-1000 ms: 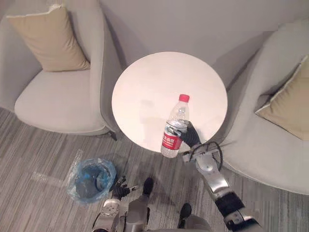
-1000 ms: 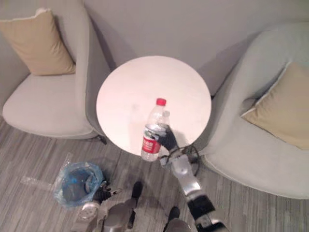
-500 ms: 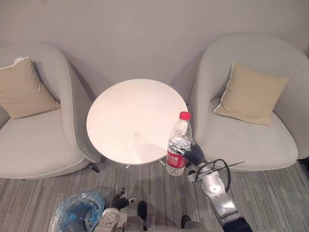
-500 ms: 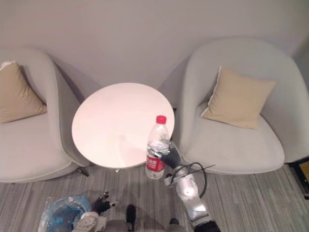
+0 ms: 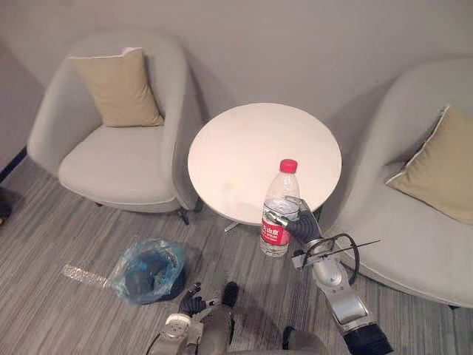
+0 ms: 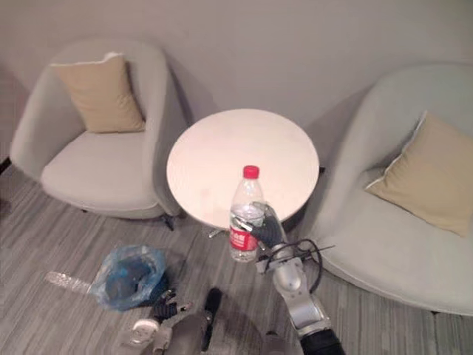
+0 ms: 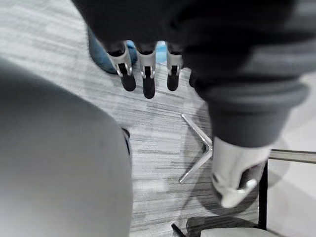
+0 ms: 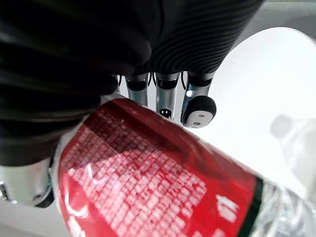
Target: Gather rubbish on tea table into small bin, then transfer packed bag to large trash can.
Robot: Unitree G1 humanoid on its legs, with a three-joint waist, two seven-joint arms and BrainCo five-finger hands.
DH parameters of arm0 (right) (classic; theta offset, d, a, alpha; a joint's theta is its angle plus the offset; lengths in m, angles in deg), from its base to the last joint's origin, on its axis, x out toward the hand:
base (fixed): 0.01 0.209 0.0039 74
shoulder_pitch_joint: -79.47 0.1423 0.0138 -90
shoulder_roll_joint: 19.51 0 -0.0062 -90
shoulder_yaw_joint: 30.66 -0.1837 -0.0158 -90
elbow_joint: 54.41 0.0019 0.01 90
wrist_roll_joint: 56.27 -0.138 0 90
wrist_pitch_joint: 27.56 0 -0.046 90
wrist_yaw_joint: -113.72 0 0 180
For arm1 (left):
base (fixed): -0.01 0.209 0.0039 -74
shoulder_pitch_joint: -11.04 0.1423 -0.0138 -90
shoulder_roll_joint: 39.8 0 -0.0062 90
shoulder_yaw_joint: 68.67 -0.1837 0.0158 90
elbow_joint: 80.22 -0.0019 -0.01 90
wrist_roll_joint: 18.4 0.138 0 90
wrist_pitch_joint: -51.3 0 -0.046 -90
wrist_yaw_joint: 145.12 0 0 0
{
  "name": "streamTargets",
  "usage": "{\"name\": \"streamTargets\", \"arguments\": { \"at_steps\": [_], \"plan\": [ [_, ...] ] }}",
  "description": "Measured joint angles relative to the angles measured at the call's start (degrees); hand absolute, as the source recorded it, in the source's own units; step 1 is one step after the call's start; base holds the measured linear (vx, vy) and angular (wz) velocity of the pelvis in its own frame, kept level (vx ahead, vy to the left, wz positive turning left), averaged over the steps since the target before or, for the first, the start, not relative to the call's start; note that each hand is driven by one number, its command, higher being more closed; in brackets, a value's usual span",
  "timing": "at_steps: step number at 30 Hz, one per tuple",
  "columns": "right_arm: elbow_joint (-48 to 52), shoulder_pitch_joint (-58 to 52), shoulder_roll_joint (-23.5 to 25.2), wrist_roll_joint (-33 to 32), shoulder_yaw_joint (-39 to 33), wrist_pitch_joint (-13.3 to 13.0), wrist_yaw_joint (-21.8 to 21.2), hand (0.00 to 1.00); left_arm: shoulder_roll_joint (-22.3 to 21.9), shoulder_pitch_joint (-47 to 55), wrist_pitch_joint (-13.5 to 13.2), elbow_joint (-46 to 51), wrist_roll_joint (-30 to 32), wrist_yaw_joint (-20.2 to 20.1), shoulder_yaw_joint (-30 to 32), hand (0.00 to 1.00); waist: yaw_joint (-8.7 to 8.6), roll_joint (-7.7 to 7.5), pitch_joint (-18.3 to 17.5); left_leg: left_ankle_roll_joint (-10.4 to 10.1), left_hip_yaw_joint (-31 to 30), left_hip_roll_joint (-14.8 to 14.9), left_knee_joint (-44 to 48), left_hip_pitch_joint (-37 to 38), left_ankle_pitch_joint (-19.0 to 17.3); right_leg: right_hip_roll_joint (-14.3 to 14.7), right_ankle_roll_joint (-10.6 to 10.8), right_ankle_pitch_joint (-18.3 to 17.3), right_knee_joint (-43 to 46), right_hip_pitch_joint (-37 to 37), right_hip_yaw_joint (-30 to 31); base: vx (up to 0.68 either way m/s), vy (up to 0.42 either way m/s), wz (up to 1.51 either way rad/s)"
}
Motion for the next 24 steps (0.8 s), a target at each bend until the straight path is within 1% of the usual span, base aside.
{"name": "streamTargets", "arguments": {
  "at_steps": [1, 2, 3, 4, 5, 6, 7, 8, 9, 10, 11, 13, 15, 17, 18, 19, 21, 22, 23, 24],
  "plan": [
    [0.0, -1.05, -0.02, -0.13, -2.04, 0.21, 0.69, 1.0, -0.08, 0.04, 0.03, 0.21, 0.15, 0.04, -0.23, 0.0, -0.8, -0.25, -0.33, 1.22, 4.25, -0.7, 7.79, -1.77, 0.31, -2.04, 0.57, 1.75, -0.58, -0.45, -2.51, -0.22, -0.13, 0.88],
    [0.0, -1.38, -0.02, -0.18, -2.56, 0.24, 0.8, 1.0, -0.13, 0.1, 0.03, 0.21, 0.23, 0.06, -0.4, 0.0, -1.11, -0.14, -0.39, 1.34, 5.62, -0.64, 10.32, -1.98, 0.01, -2.38, 0.43, 2.07, -0.93, -0.48, -3.26, -0.16, -0.096, 0.92],
    [-0.01, -2.42, -0.13, -0.38, -3.18, 0.57, 1.32, 1.0, -0.2, 0.63, 0.05, 0.35, 0.88, 0.11, -0.97, 0.0, -1.95, 0.19, -0.6, -0.1, 9.27, 0.66, 17.66, -0.77, -3.72, -3.24, 0.36, 3.56, -2.59, -0.09, -5.67, -0.11, -0.032, 0.63],
    [0.0, -2.66, -0.12, -0.39, -3.18, 0.59, 1.4, 1.0, -0.16, 0.74, 0.08, 0.3, 1.06, 0.11, -1.25, 0.0, -2.11, 0.27, -0.65, -1.08, 10.2, 1.32, 18.94, -0.08, -5.31, -3.33, 0.36, 4.02, -3.15, -0.03, -6.3, -0.13, 0.022, 0.85],
    [0.0, -3.2, -0.1, -0.37, -3.18, 0.61, 1.56, 1.0, -0.15, 0.88, 0.15, 0.17, 1.9, 0.08, -2.24, 0.0, -2.29, 0.56, -0.89, -3.28, 11.81, 3.21, 19.55, 2.74, -7.98, -3.44, 0.55, 5.21, -4.87, 0.41, -8.15, -0.08, 0.078, 0.95],
    [0.05, -3.66, 0.09, -0.38, -3.64, 0.64, 1.68, 1.0, -0.8, 0.92, 0.16, -0.27, 2.88, 0.05, -3.0, 0.0, -2.69, 1.05, -1.53, -5.41, 12.89, 4.51, 14.04, 7.5, -9.82, -3.05, 1.62, 6.31, -6.13, 0.7, -10.33, -0.05, 0.074, 0.96],
    [0.09, -3.73, 0.17, -0.38, -3.84, 0.66, 1.7, 1.0, -0.99, 0.89, 0.16, -0.33, 3.01, 0.06, -3.16, 0.0, -2.7, 1.29, -1.68, -5.88, 12.81, 4.7, 11.56, 8.55, -10.11, -2.91, 1.92, 6.52, -6.45, 0.73, -10.65, -0.03, 0.148, 1.08],
    [0.07, -3.85, 0.43, -0.38, -4.83, 0.95, 1.68, 1.0, -1.31, 0.88, 0.16, -0.39, 3.2, 0.06, -4.28, 0.0, -2.79, 2.18, -2.24, -6.79, 12.55, 4.52, 4.27, 11.14, -10.65, -2.04, 2.87, 7.41, -8.09, 1.39, -12.88, -0.04, 0.157, 0.87],
    [-0.19, -4.04, 1.81, -0.37, -5.21, 1.64, 1.62, 1.0, -0.64, 1.06, 0.13, -0.29, 3.68, 0.08, -4.5, 0.0, -2.0, 0.62, -2.54, -6.91, 11.57, 3.38, 1.19, 11.78, -9.21, -2.15, 3.27, 8.57, -9.88, 2.16, -13.37, -0.04, 0.157, 0.84],
    [-0.19, -4.12, 2.41, -0.37, -5.14, 1.67, 1.54, 1.0, -0.21, 1.11, 0.14, -0.34, 3.92, 0.12, -4.52, 0.0, -1.89, 0.22, -2.72, -6.67, 11.33, 3.01, 0.63, 12.04, -8.95, -2.21, 3.61, 8.94, -10.67, 2.78, -13.32, -0.01, 0.126, 0.59],
    [-0.19, -4.17, 4.13, -0.32, -4.7, 1.72, 1.43, 1.0, 0.61, 1.58, 0.22, -0.45, 4.15, 0.12, -4.51, 0.0, -1.87, -0.71, -3.26, -6.26, 10.31, 1.85, -0.29, 13.27, -8.54, -2.56, 4.3, 9.54, -12.96, 5.28, -13.56, 0.01, 0.119, 0.38],
    [-0.18, -4.16, 5.04, -0.29, -3.87, 1.6, 1.4, 1.0, 0.73, 2.47, 0.19, -0.41, 4.1, 0.32, -4.16, 0.0, -1.85, -0.91, -4.19, -5.78, 9.8, 0.68, -1.6, 14.96, -8.24, -3.19, 4.82, 9.97, -14.47, 7.34, -13.51, 0.01, 0.114, 0.21],
    [-0.21, -4.11, 4.9, -0.33, -3.38, 1.61, 1.4, 1.0, 1.0, 3.03, 0.18, -0.59, 4.11, 0.39, -4.0, 0.0, -1.75, -0.5, -5.32, -5.01, 9.11, -0.56, -3.6, 15.3, -7.2, -3.99, 4.97, 10.05, -14.96, 7.35, -13.69, 0.0, 0.082, 0.15],
    [-1.06, -4.1, 4.84, -0.37, -3.1, 1.65, 1.45, 1.0, 1.02, 3.02, 0.18, -0.86, 4.09, 0.42, -3.98, 0.0, -1.88, -0.48, -5.36, -4.58, 8.2, -1.29, -5.43, 15.62, -6.13, -4.29, 5.07, 10.05, -15.33, 7.35, -14.21, 0.04, 0.073, 0.28],
    [-5.65, -3.62, 5.55, -0.33, -2.33, 2.07, 1.28, 1.0, 1.19, 2.62, 0.11, -0.76, 4.04, 0.42, -3.83, 0.0, -0.81, -1.66, -4.76, -4.5, 7.67, -1.97, -4.74, 15.14, -6.94, -5.15, 6.4, 8.32, -12.6, 6.73, -14.63, 0.14, 0.052, 0.3],
    [-6.15, -3.62, 5.6, -0.31, -2.34, 2.08, 1.24, 1.0, 1.2, 2.51, 0.06, -0.2, 3.99, 0.42, -3.76, 0.0, -0.58, -2.2, -4.42, -4.46, 7.0, -2.25, -3.11, 15.04, -8.23, -6.1, 6.67, 6.54, -9.14, 5.82, -14.55, 0.17, 0.046, 0.29],
    [-6.15, -3.46, 5.73, -0.27, -2.21, 2.07, 1.24, 1.0, 1.3, 2.41, 0.08, -0.19, 3.97, 0.4, -3.76, 0.0, -0.57, -2.23, -4.43, -4.25, 6.7, -2.33, -1.64, 14.33, -9.29, -6.44, 6.69, 6.37, -7.19, 5.37, -13.67, 0.14, 0.038, 0.23],
    [-6.24, -3.23, 5.71, -0.27, -2.2, 2.1, 1.28, 1.0, 1.3, 2.46, 0.06, -0.19, 3.95, 0.39, -3.76, 0.0, -0.51, -2.32, -4.16, -3.96, 6.08, -2.42, -0.36, 13.65, -10.7, -6.95, 6.99, 6.14, -4.66, 4.9, -13.31, 0.12, 0.066, 0.28],
    [-6.24, -3.2, 5.61, -0.27, -2.25, 2.11, 1.26, 1.0, 1.31, 2.46, 0.02, -0.11, 3.89, 0.41, -3.68, 0.0, -0.55, -2.23, -3.78, -3.83, 4.94, -2.53, 0.54, 13.84, -11.91, -7.46, 6.99, 5.49, -0.38, 3.92, -12.05, 0.12, 0.085, 0.38],
    [-6.25, -3.31, 5.49, -0.14, -2.28, 2.16, 1.26, 1.0, 1.32, 2.5, -0.02, -0.04, 3.69, 0.5, -3.32, 0.0, -0.76, -2.3, -3.38, -3.3, 3.48, -2.82, 1.69, 14.32, -12.88, -8.17, 6.51, 5.14, 6.55, 1.88, -9.84, 0.13, 0.08, 0.62]
  ]
}}
